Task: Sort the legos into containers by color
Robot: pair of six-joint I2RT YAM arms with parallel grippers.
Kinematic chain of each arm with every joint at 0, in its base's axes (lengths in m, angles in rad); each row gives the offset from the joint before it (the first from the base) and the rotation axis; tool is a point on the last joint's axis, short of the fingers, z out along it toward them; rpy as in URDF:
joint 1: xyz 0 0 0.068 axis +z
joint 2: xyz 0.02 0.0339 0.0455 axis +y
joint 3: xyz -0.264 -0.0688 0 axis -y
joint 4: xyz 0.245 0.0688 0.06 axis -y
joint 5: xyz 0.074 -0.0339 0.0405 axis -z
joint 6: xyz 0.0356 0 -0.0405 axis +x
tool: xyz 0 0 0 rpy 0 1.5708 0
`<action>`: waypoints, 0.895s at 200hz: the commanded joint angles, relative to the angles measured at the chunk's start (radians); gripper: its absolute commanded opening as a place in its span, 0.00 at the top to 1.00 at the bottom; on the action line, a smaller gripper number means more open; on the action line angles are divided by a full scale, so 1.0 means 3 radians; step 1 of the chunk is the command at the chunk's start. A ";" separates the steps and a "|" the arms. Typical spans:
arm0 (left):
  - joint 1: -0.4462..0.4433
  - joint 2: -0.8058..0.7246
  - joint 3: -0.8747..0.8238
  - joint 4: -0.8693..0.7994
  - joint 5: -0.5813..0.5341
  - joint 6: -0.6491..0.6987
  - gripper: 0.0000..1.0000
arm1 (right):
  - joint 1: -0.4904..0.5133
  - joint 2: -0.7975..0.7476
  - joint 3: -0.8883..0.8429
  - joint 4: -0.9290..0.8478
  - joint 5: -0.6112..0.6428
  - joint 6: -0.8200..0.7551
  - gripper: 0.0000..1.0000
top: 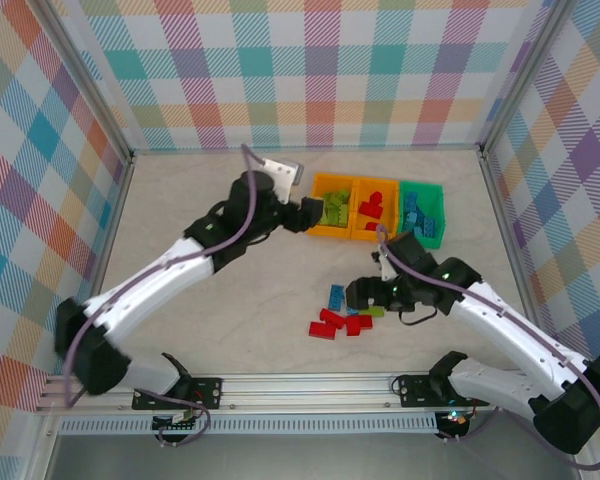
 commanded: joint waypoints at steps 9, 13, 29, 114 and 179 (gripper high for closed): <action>-0.0136 -0.0702 -0.0420 -0.0607 0.0424 0.1038 0.20 | 0.0388 0.0032 -0.0299 -0.0220 0.0393 0.0622 0.14; -0.0150 -0.0786 -0.0461 -0.0687 0.0503 0.1156 0.19 | 0.0444 0.0049 -0.0334 -0.0186 0.0406 0.0680 0.15; -0.0180 -0.1048 -0.0632 -0.0973 0.0800 0.1660 0.13 | 0.0584 0.0144 -0.0379 0.0005 0.0412 0.0813 0.19; -0.0201 -0.1488 -0.1392 -0.0869 0.1125 0.2588 0.04 | 0.1018 0.1019 -0.0372 0.0545 0.0795 0.1324 0.36; -0.0198 -0.1583 -0.1598 -0.0867 0.1148 0.2776 0.02 | 0.1017 0.1368 -0.0350 0.0787 0.0923 0.1302 0.42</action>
